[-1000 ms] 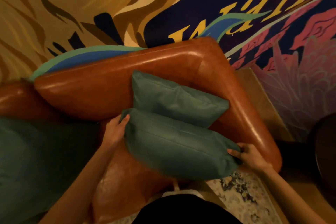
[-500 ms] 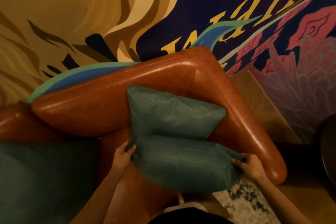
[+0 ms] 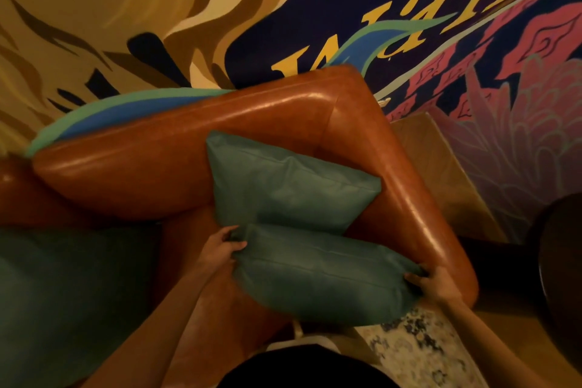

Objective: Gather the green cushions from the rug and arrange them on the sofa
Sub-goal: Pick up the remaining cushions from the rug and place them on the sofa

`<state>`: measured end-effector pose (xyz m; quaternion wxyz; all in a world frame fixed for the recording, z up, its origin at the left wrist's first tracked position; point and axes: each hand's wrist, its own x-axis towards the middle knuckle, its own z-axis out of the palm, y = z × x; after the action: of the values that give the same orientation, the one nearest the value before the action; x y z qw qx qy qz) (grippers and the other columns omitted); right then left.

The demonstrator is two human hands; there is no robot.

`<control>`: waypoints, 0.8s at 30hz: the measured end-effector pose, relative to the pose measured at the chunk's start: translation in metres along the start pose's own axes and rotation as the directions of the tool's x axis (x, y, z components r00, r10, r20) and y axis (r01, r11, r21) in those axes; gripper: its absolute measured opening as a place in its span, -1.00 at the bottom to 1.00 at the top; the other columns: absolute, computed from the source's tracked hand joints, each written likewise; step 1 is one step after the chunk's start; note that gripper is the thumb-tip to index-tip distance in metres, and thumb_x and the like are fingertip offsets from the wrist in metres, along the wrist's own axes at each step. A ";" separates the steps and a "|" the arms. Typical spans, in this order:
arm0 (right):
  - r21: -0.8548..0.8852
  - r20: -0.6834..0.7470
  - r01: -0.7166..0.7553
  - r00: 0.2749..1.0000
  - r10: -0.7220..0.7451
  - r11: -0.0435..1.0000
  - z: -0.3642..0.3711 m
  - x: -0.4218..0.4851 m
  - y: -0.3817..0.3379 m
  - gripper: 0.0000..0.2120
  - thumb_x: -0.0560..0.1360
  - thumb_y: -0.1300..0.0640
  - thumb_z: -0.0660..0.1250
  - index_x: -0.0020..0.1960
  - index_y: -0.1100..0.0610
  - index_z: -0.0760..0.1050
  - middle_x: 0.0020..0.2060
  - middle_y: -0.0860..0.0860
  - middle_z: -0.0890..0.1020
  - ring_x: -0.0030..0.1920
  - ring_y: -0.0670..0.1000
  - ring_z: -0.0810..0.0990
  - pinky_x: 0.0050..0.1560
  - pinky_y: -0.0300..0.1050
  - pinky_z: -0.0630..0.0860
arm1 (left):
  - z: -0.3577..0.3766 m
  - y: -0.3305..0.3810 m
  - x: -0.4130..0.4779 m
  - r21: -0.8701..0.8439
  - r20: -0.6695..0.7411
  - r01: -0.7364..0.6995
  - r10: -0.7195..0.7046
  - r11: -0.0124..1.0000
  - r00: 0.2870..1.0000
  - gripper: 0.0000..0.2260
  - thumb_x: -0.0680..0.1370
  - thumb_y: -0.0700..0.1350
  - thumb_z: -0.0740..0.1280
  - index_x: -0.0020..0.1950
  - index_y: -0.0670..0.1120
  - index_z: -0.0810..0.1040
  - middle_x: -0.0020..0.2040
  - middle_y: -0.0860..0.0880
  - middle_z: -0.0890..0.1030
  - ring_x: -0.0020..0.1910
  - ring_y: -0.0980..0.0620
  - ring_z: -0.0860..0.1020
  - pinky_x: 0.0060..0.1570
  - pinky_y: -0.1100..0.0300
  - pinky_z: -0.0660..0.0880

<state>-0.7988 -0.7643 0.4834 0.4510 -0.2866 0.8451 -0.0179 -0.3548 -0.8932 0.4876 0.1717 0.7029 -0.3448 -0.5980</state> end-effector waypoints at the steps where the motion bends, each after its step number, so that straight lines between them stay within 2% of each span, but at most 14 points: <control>1: -0.001 -0.001 -0.013 1.000 0.013 1.000 -0.002 0.002 -0.002 -0.83 0.41 0.10 0.51 -0.07 0.16 0.63 -0.22 0.10 0.70 -0.18 0.10 0.66 -0.03 0.08 0.59 | -0.001 0.004 0.007 0.003 0.005 0.048 -0.048 0.999 0.999 -0.56 0.42 -0.45 0.36 0.27 -0.23 0.48 0.10 -0.15 0.54 -0.03 -0.04 0.53 -0.08 0.17 0.47; 3: -0.003 -0.001 -0.029 1.000 0.029 1.000 -0.007 0.001 -0.010 -0.85 0.42 0.10 0.50 -0.06 0.14 0.62 -0.19 0.13 0.69 -0.17 0.11 0.65 -0.03 0.06 0.59 | -0.008 0.011 0.021 0.021 0.019 0.076 -0.076 0.997 0.997 -0.55 0.41 -0.44 0.36 0.28 -0.21 0.48 0.14 -0.11 0.52 0.06 -0.07 0.50 -0.14 0.20 0.48; 5: -0.002 -0.068 0.020 0.997 -0.020 1.000 -0.014 -0.001 -0.027 -0.82 0.44 0.09 0.48 0.00 0.11 0.60 -0.08 0.15 0.66 -0.09 0.12 0.62 0.05 0.03 0.54 | -0.016 0.025 0.036 0.006 0.007 0.072 -0.072 0.997 0.997 -0.64 0.41 -0.30 0.42 0.19 -0.13 0.55 0.18 -0.13 0.56 0.11 -0.10 0.53 -0.02 0.12 0.51; 7: -0.032 -0.154 0.144 0.977 -0.147 0.989 -0.021 -0.005 -0.050 -0.75 0.47 0.08 0.44 0.12 0.12 0.59 -0.01 0.13 0.64 -0.02 0.10 0.60 0.10 0.00 0.49 | -0.025 0.044 0.053 0.001 -0.056 0.029 -0.029 1.000 0.998 -0.72 0.44 -0.14 0.44 0.14 -0.04 0.54 0.12 -0.11 0.59 0.05 -0.06 0.54 -0.14 0.11 0.50; 9: -0.020 -0.196 0.241 0.951 -0.240 0.970 -0.024 -0.001 -0.077 -0.73 0.52 0.04 0.39 0.17 0.12 0.58 -0.03 0.08 0.64 -0.02 0.07 0.60 0.08 -0.04 0.49 | -0.034 0.073 0.068 -0.032 -0.178 -0.030 0.024 0.999 0.984 -0.66 0.49 -0.12 0.41 0.25 -0.07 0.47 0.12 -0.10 0.56 0.03 -0.02 0.52 -0.23 0.13 0.47; 10: 0.044 -0.208 0.257 0.948 -0.242 0.965 -0.025 0.004 -0.092 -0.71 0.52 -0.02 0.37 0.17 0.09 0.57 -0.03 0.04 0.64 -0.01 0.06 0.61 0.09 -0.03 0.50 | -0.039 0.089 0.076 -0.055 -0.231 -0.059 0.045 0.997 0.972 -0.61 0.50 -0.11 0.41 0.29 -0.08 0.43 0.17 -0.11 0.55 0.05 -0.03 0.52 -0.21 0.09 0.50; 12: 0.326 -0.173 0.214 0.971 -0.164 0.921 -0.024 0.021 -0.120 -0.63 0.48 -0.17 0.35 0.17 0.04 0.55 0.03 0.05 0.66 0.00 0.08 0.63 0.09 0.06 0.56 | -0.051 0.113 0.097 -0.019 -0.333 -0.105 0.093 0.994 0.938 -0.49 0.47 -0.07 0.43 0.38 -0.08 0.36 0.30 -0.10 0.48 0.16 -0.08 0.51 -0.04 -0.08 0.57; 14: 0.580 -0.031 0.065 0.998 -0.058 0.812 -0.020 0.030 -0.152 -0.60 0.50 -0.17 0.33 0.20 0.09 0.49 0.05 0.13 0.63 -0.01 0.12 0.62 -0.04 0.04 0.58 | -0.056 0.132 0.113 0.085 -0.385 -0.076 0.103 0.993 0.917 -0.32 0.42 0.05 0.48 0.46 -0.03 0.27 0.41 -0.11 0.39 0.32 -0.15 0.44 0.20 -0.16 0.49; 15: 0.620 0.042 0.002 0.998 -0.036 0.784 -0.017 0.035 -0.166 -0.61 0.51 -0.15 0.32 0.20 0.08 0.45 0.03 0.13 0.60 0.00 0.15 0.61 -0.08 0.03 0.58 | -0.055 0.138 0.118 0.076 -0.376 -0.055 0.080 0.996 0.923 -0.27 0.40 0.08 0.49 0.48 -0.02 0.25 0.41 -0.11 0.39 0.34 -0.16 0.42 0.24 -0.13 0.46; 17: 0.630 0.085 -0.031 0.996 -0.028 0.776 -0.008 0.045 -0.188 -0.67 0.50 -0.10 0.36 0.14 0.09 0.46 0.01 0.15 0.61 0.02 0.20 0.62 -0.08 0.14 0.62 | -0.045 0.151 0.119 -0.072 -0.311 -0.031 0.007 0.997 0.950 -0.37 0.40 0.05 0.49 0.41 -0.03 0.36 0.28 -0.06 0.49 0.23 -0.12 0.49 0.09 -0.07 0.51; 19: 0.577 0.002 0.024 1.000 -0.031 0.816 0.000 0.058 -0.196 -0.78 0.50 0.02 0.41 0.01 0.15 0.52 0.05 0.23 0.64 -0.02 0.20 0.64 -0.16 0.19 0.66 | -0.037 0.155 0.122 -0.178 -0.288 -0.020 -0.032 0.984 0.957 -0.55 0.46 -0.02 0.46 0.29 -0.09 0.46 0.14 -0.07 0.55 0.11 -0.10 0.54 -0.03 -0.07 0.52; 21: 0.506 -0.064 0.086 0.996 -0.062 0.858 0.003 0.066 -0.195 -0.88 0.52 0.13 0.39 -0.11 0.18 0.52 0.02 0.28 0.65 -0.11 0.17 0.65 -0.31 0.05 0.67 | -0.042 0.150 0.123 -0.173 -0.354 -0.033 -0.030 0.984 0.935 -0.68 0.49 -0.05 0.42 0.19 -0.11 0.51 0.14 -0.15 0.58 0.13 -0.16 0.56 0.01 -0.20 0.54; 23: 0.499 -0.087 0.138 0.990 -0.109 0.856 0.002 0.065 -0.194 -0.88 0.53 0.18 0.37 -0.18 0.14 0.54 -0.04 0.26 0.67 -0.19 0.13 0.66 -0.33 -0.04 0.66 | -0.050 0.144 0.121 -0.188 -0.398 -0.040 -0.039 0.981 0.916 -0.79 0.51 -0.06 0.39 0.09 -0.09 0.52 0.12 -0.20 0.58 0.11 -0.20 0.56 -0.02 -0.30 0.54; 24: 0.515 -0.093 0.167 0.986 -0.138 0.841 0.003 0.064 -0.192 -0.87 0.54 0.20 0.36 -0.19 0.12 0.56 -0.06 0.25 0.67 -0.21 0.12 0.66 -0.32 -0.06 0.66 | -0.054 0.141 0.117 -0.212 -0.407 -0.060 -0.032 0.975 0.913 -0.85 0.53 -0.08 0.38 0.04 -0.10 0.51 0.08 -0.21 0.58 0.07 -0.20 0.56 -0.05 -0.26 0.56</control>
<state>-0.7344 -0.9558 0.4892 0.4866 -0.2196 0.7946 -0.2891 -0.3371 -1.0818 0.5074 0.3208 0.7862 -0.2381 -0.4715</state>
